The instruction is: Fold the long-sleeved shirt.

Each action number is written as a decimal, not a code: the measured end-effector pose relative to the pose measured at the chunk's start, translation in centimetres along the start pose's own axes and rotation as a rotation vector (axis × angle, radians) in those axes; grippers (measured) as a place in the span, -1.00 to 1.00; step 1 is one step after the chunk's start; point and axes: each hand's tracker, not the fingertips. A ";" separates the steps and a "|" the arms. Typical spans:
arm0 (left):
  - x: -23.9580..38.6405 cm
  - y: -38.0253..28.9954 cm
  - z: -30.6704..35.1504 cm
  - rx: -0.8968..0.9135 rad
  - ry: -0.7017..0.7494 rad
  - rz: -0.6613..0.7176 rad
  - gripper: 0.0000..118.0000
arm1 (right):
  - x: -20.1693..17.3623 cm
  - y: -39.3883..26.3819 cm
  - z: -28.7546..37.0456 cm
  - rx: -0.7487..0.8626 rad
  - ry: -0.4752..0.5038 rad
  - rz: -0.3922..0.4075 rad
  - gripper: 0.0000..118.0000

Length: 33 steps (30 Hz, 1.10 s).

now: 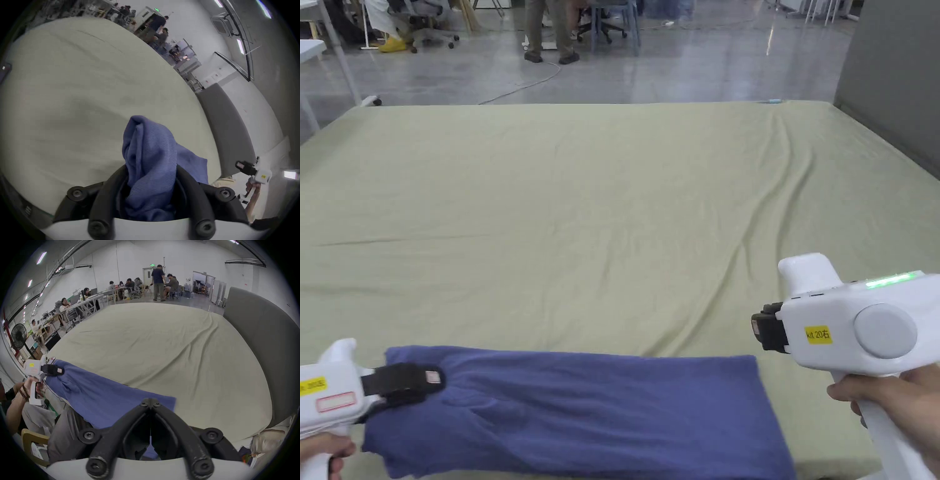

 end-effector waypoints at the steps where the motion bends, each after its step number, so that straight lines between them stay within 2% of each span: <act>1: -0.7 0.3 0.8 0.042 0.035 0.015 -0.69 | 0.0 0.0 -0.1 0.002 0.002 -0.002 -1.00; 3: -1.8 0.7 2.0 0.058 0.073 0.074 -0.69 | 0.0 0.0 -0.6 0.003 0.017 -0.006 -1.00; 5: -1.1 0.6 2.5 0.038 0.059 0.051 -0.69 | -0.1 0.1 -1.0 0.003 0.024 -0.008 -1.00; 8: 2.4 0.0 2.5 0.020 -0.008 -0.018 -0.69 | -0.2 0.2 -1.1 0.002 0.034 0.001 -1.00; 12: 9.1 -0.6 0.5 -0.017 -0.118 0.055 -0.69 | 0.1 -0.1 -0.9 0.014 0.049 -0.010 -1.00; 18: 19.6 -3.7 -9.7 -0.203 -0.069 -0.092 -0.69 | 1.9 -1.5 0.2 0.025 0.042 -0.070 -1.00; 20: 21.5 -5.4 -13.0 -0.261 -0.092 -0.096 -0.69 | 2.6 -2.1 0.6 0.036 0.032 -0.105 -1.00; 22: 22.9 -6.7 -16.3 -0.323 -0.010 -0.128 -0.68 | 3.4 -2.6 1.3 0.043 0.021 -0.128 -1.00; 24: 22.8 -7.5 -19.0 -0.324 0.088 -0.132 -0.52 | 4.3 -3.2 2.0 0.048 0.006 -0.145 -1.00; 25: 22.9 -7.7 -19.5 -0.328 0.072 -0.131 -0.19 | 4.7 -3.4 2.3 0.049 0.002 -0.151 -1.00; 27: 23.3 -8.2 -19.7 -0.317 -0.022 -0.030 0.67 | 5.4 -4.1 2.8 0.053 -0.017 -0.177 -1.00; 28: 23.8 -8.5 -19.7 -0.322 -0.080 -0.006 0.95 | 5.7 -4.4 2.8 0.051 -0.022 -0.183 -1.00; 32: 26.7 -9.9 -19.4 -0.313 -0.143 -0.046 0.98 | 6.2 -5.2 2.7 0.035 -0.036 -0.200 -1.00; 33: 27.1 -10.2 -19.5 -0.329 -0.203 -0.045 0.98 | 6.3 -5.4 2.7 0.032 -0.035 -0.203 -1.00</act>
